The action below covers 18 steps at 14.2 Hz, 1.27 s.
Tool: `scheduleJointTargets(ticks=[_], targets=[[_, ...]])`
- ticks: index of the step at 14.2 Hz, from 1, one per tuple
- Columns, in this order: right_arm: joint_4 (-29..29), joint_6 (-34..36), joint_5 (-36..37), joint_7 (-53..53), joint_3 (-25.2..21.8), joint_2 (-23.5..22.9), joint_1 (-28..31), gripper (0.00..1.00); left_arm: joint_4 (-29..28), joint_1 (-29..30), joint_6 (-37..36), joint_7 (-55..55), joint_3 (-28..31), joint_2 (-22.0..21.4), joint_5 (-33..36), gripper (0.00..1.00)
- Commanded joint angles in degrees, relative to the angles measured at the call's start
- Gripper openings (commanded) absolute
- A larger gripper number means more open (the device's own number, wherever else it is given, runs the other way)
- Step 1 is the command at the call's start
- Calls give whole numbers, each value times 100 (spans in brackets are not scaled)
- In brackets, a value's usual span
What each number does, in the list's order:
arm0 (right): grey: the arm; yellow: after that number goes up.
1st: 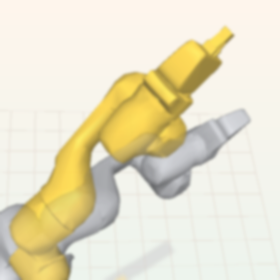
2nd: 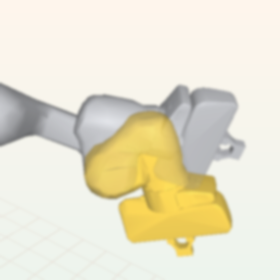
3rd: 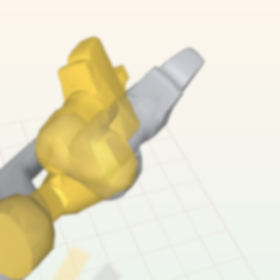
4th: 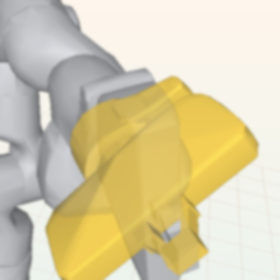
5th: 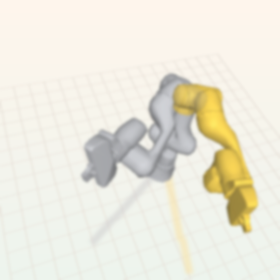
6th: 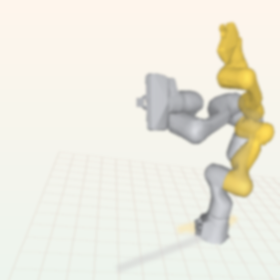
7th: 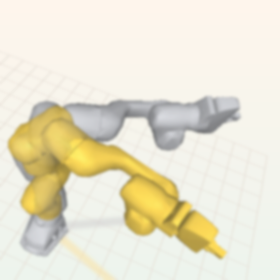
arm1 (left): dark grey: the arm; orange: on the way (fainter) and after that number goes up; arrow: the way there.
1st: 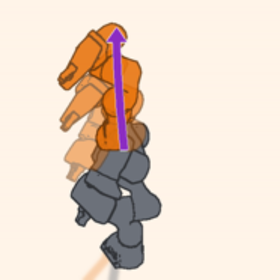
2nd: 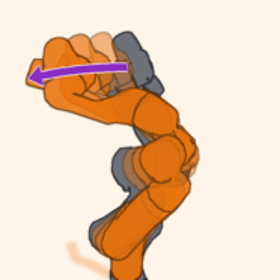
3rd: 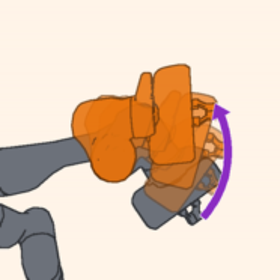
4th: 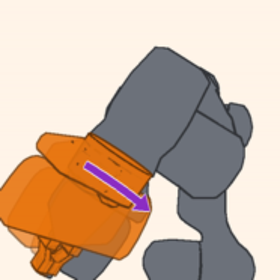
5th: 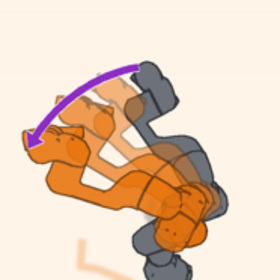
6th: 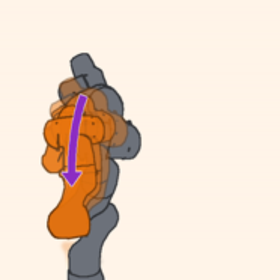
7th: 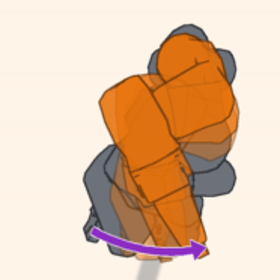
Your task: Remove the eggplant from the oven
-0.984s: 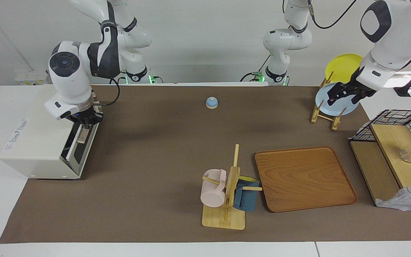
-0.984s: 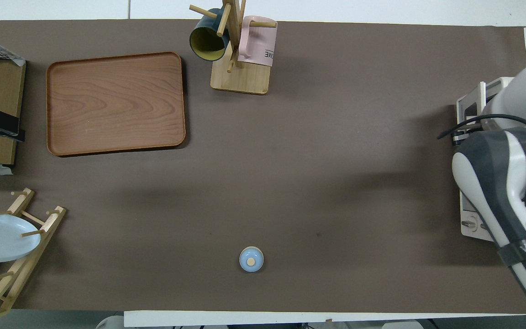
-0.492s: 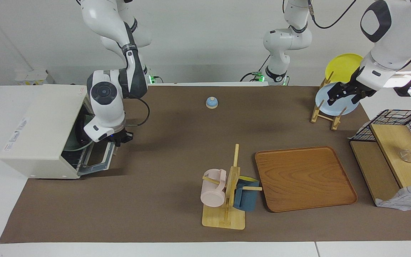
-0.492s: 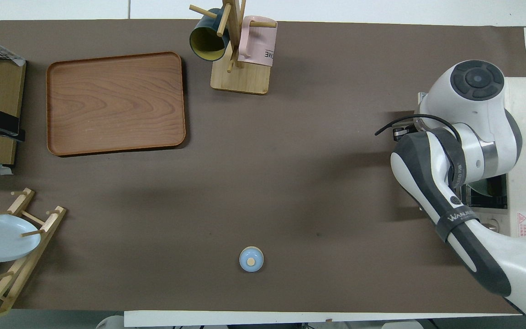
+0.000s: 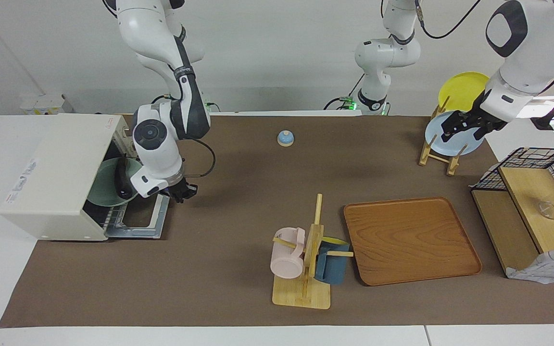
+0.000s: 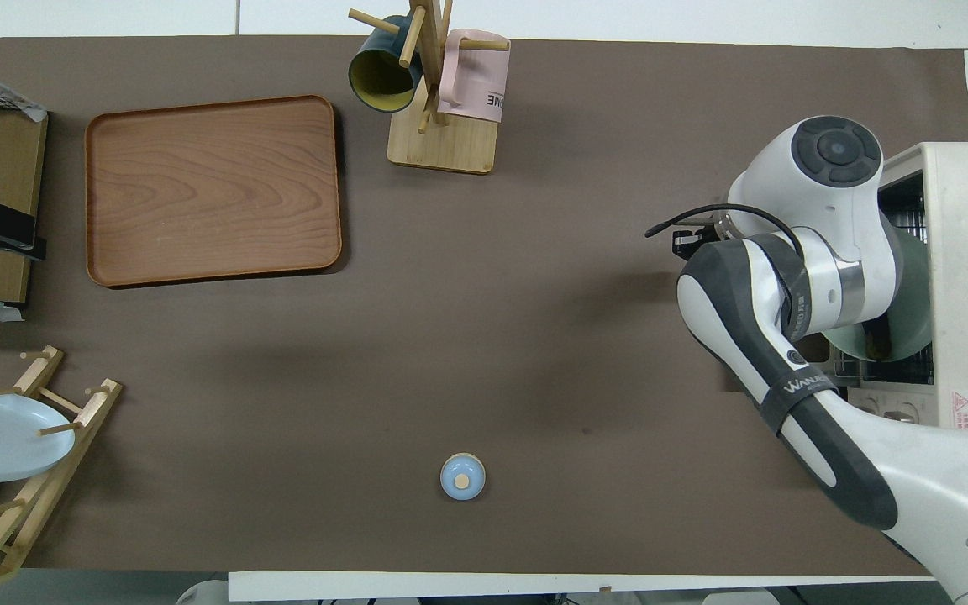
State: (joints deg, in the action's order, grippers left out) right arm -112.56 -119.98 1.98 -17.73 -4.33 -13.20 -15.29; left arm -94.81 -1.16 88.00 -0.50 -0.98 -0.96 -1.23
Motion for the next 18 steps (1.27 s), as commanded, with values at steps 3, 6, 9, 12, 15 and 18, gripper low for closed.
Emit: scheduleJointTargets(ticks=[3,6,9,12,15,18], targets=[[23,1124,170,42,-42,747,341,74,15,-7,-47,6,28,-19,53,100],[-186,1495,1215,42,-16,897,359,77,15,-7,-47,6,19,-19,44,100],[-661,1164,1331,129,-25,1038,456,65,15,-7,-47,6,19,-19,53,100],[-970,731,1654,986,-25,1109,667,60,15,-59,-47,-3,19,-10,53,100],[-987,713,1736,1334,-25,1118,808,60,15,-43,-47,-3,19,-10,53,100],[-1206,503,1736,1316,-16,1188,817,39,15,-7,-47,6,19,-10,53,100]])
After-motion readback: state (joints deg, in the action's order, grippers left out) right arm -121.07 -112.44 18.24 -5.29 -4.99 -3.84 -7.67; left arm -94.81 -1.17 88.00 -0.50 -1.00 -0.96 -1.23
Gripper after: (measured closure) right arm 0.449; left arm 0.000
